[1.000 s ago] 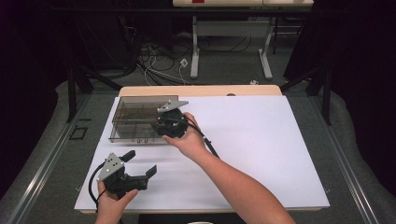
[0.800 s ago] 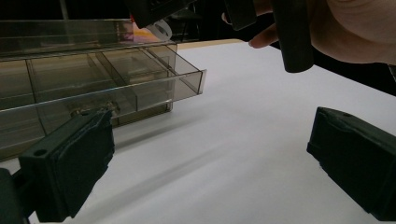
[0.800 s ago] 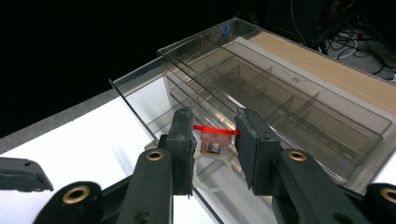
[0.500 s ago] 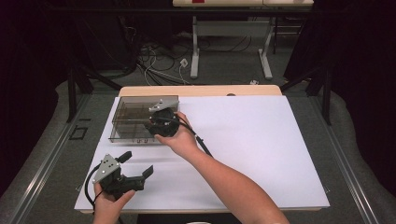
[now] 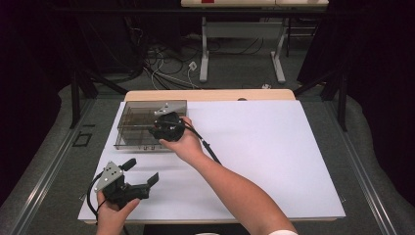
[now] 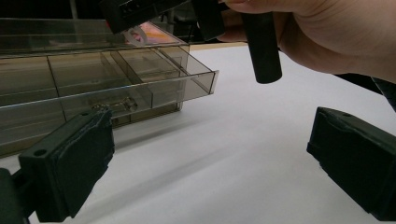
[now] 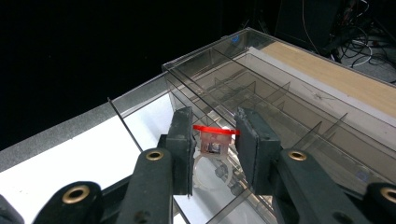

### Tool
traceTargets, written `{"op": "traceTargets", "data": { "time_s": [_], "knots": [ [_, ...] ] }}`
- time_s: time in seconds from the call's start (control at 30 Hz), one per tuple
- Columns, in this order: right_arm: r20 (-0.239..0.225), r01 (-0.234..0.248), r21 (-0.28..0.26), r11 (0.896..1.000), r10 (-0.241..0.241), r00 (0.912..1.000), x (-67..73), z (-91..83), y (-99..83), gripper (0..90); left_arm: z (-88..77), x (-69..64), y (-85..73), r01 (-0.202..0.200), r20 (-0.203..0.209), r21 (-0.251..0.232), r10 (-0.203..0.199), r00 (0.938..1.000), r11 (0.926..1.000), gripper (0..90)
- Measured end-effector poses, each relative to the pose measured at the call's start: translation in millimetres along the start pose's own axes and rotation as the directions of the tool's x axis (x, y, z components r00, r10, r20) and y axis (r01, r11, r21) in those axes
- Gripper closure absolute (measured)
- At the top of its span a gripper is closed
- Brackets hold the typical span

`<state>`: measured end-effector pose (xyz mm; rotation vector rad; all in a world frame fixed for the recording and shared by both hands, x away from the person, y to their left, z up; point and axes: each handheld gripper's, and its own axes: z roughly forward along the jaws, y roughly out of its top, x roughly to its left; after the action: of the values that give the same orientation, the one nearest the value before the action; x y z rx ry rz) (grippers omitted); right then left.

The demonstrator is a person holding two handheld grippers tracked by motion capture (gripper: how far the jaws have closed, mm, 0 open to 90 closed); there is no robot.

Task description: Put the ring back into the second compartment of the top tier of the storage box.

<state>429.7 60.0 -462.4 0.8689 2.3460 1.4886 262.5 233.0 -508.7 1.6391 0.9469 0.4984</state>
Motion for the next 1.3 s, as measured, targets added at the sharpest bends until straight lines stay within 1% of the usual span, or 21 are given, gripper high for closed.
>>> {"op": "traceTargets", "data": {
  "time_s": [0.13, 0.17, 0.4, 0.43, 0.47, 0.67, 0.7, 0.87, 0.9, 0.93, 1.0, 1.07, 1.1, 1.13, 1.2, 1.23, 1.27, 1.3],
  "knots": [
    [0.007, 0.001, 0.003, 1.0, -0.001, 1.0, -1.0, 5.3, -2.5, 68.1, -0.2, 0.9, 0.2, -0.005, 0.0, 0.001, 0.005, 1.0, 1.0, 0.7],
    [0.008, 0.002, 0.017, 1.0, -0.002, 1.0, -1.2, 5.9, -2.9, 68.0, -0.1, 1.0, 0.2, -0.005, 0.001, 0.001, 0.005, 1.0, 1.0, 0.7],
    [0.012, 0.001, 0.039, 0.999, -0.002, 0.9999, -0.9, 12.7, -7.0, 67.9, 0.1, 1.3, 0.3, -0.004, 0.003, 0.0, 0.004, 1.0, 1.0, 0.7],
    [0.013, 0.0, 0.034, 0.999, 0.0, 0.9999, -0.6, 13.6, -7.4, 67.9, 0.1, 1.4, 0.3, -0.005, 0.002, 0.0, 0.005, 1.0, 1.0, 0.7],
    [0.011, 0.001, 0.042, 0.999, -0.002, 0.9999, -0.7, 13.7, -7.4, 67.9, 0.1, 1.3, 0.2, -0.004, 0.002, 0.0, 0.004, 1.0, 1.0, 0.7],
    [0.007, -0.004, 0.041, 0.999, 0.004, 1.0, 0.0, 15.1, -8.0, 67.8, 0.0, 1.6, 0.0, 0.001, 0.0, -0.001, -0.001, 1.0, 1.0, 0.7],
    [0.006, -0.003, 0.04, 0.999, 0.003, 1.0, 0.2, 15.2, -8.0, 67.7, 0.2, 1.2, -0.3, 0.008, 0.0, -0.001, -0.008, 1.0, 1.0, 0.7],
    [0.006, -0.002, 0.041, 0.999, 0.002, 1.0, 0.8, 15.6, -8.2, 67.5, -0.2, 1.1, -0.6, 0.008, -0.001, -0.001, -0.008, 1.0, 1.0, 0.7],
    [0.006, -0.004, 0.045, 0.999, 0.004, 1.0, 0.9, 15.4, -8.2, 67.4, -0.4, 1.4, -0.4, 0.002, -0.003, -0.001, -0.002, 1.0, 1.0, 0.7],
    [0.007, -0.004, 0.049, 0.999, 0.004, 1.0, 1.1, 15.4, -8.3, 67.3, -0.1, 1.1, -0.6, 0.009, -0.001, -0.001, -0.009, 1.0, 1.0, 0.7],
    [0.008, 0.001, 0.051, 0.999, -0.002, 1.0, 1.0, 15.3, -8.3, 67.2, 0.0, 1.1, -0.6, 0.008, 0.0, 0.001, -0.008, 1.0, 1.0, 0.7],
    [0.007, 0.0, 0.044, 0.999, 0.0, 1.0, 1.3, 15.4, -8.3, 66.0, 0.3, 0.8, -0.7, 0.006, 0.001, 0.001, -0.006, 1.0, 1.0, 0.8],
    [0.005, -0.002, 0.041, 0.999, 0.002, 1.0, 1.3, 15.4, -8.2, 64.3, 0.2, 0.9, -0.6, -0.001, 0.001, 0.002, 0.001, 1.0, 1.0, 0.8],
    [0.005, -0.005, 0.037, 0.999, 0.004, 1.0, 0.9, 15.0, -7.8, 60.2, 0.2, 0.7, -0.8, 0.004, 0.002, 0.002, -0.004, 1.0, 1.0, 0.8],
    [0.012, 0.0, 0.033, 0.999, 0.0, 0.9999, 0.5, 14.7, -7.6, 57.5, 0.2, 1.1, -0.7, 0.006, 0.0, 0.001, -0.006, 1.0, 1.0, 0.8],
    [0.013, -0.004, 0.046, 0.999, 0.004, 0.9999, 0.5, 13.7, -7.2, 56.5, 0.3, 1.4, -0.7, 0.005, 0.001, 0.002, -0.005, 1.0, 1.0, 0.8],
    [0.013, -0.005, 0.032, 0.999, 0.004, 0.9999, 0.4, 13.9, -7.4, 55.7, 0.4, 1.8, -0.8, 0.0, -0.002, 0.003, 0.0, 1.0, 1.0, 0.8],
    [0.01, 0.002, 0.035, 0.999, -0.002, 0.9999, 0.0, 13.4, -7.1, 54.5, 0.4, 1.8, -0.8, 0.0, -0.002, 0.003, 0.0, 1.0, 1.0, 0.8]
  ]
}}
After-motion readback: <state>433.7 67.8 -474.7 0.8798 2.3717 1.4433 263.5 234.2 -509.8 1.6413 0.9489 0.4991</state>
